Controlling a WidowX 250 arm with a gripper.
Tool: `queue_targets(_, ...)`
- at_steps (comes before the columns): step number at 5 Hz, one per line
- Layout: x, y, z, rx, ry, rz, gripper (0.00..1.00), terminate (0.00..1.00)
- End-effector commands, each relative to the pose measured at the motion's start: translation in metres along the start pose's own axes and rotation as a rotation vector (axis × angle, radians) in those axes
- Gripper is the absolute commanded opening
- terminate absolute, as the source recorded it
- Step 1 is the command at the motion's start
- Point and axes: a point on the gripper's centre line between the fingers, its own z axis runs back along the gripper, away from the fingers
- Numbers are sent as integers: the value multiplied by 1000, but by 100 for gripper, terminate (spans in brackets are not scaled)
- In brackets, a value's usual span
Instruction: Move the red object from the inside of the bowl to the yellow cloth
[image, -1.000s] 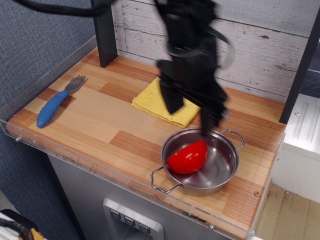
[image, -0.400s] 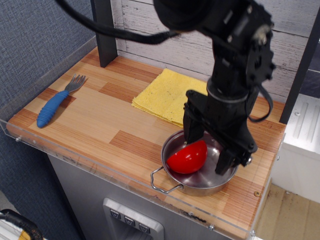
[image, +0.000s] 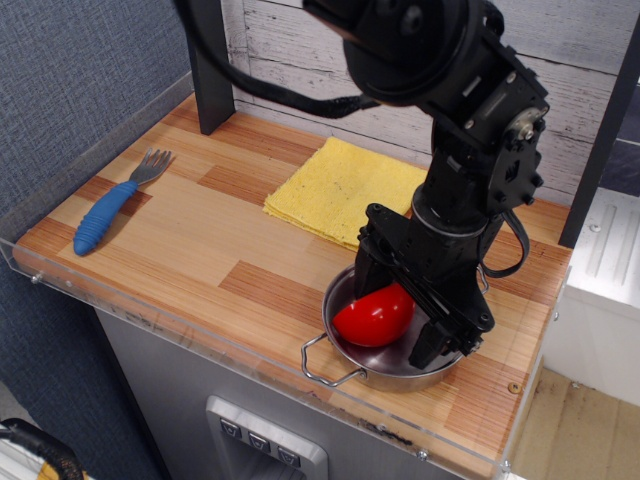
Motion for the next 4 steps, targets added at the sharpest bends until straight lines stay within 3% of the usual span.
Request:
queue_targets(1,0,6,-21,-48,5,-6,100,0)
queue_targets(2,0,8,-22,-55,-3,4,0,0)
queue_targets(3,1,12,0,-69,-67,2,0,0)
queue_targets(4,5,19,44,-116,-178,19,0,0)
